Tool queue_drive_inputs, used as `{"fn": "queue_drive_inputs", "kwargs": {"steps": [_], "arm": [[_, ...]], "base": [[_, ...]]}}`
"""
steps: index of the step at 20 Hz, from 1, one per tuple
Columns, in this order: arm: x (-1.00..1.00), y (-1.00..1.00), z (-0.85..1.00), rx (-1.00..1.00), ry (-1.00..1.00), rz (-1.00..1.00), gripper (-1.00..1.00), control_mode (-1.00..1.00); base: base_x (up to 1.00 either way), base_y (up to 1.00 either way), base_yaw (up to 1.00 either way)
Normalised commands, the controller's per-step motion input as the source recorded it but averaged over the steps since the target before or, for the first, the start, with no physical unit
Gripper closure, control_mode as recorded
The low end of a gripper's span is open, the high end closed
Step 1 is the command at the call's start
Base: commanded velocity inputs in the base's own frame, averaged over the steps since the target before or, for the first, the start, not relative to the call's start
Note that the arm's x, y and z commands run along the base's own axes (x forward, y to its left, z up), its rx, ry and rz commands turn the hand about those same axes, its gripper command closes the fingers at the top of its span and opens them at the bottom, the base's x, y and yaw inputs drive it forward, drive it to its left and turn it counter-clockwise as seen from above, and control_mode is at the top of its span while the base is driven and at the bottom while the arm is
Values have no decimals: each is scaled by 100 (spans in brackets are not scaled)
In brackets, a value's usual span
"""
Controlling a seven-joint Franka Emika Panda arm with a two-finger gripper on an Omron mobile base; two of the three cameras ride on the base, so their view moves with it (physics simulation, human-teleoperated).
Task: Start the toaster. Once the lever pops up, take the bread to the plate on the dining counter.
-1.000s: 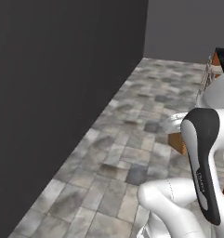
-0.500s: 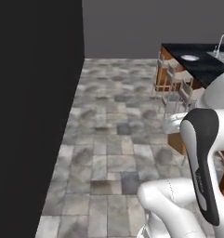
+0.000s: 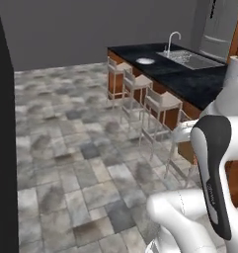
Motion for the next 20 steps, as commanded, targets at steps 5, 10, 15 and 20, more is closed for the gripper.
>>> {"fn": "queue_drive_inputs", "kwargs": {"steps": [5, 10, 15, 20], "arm": [[0, 0, 0, 0, 0, 0, 100, 100], [0, 0, 0, 0, 0, 0, 100, 100], [0, 0, 0, 0, 0, 0, 100, 100], [0, 0, 0, 0, 0, 0, 100, 100]], "base": [[76, 40, -60], [78, 51, -58], [83, 73, -55], [84, 87, -55]]}}
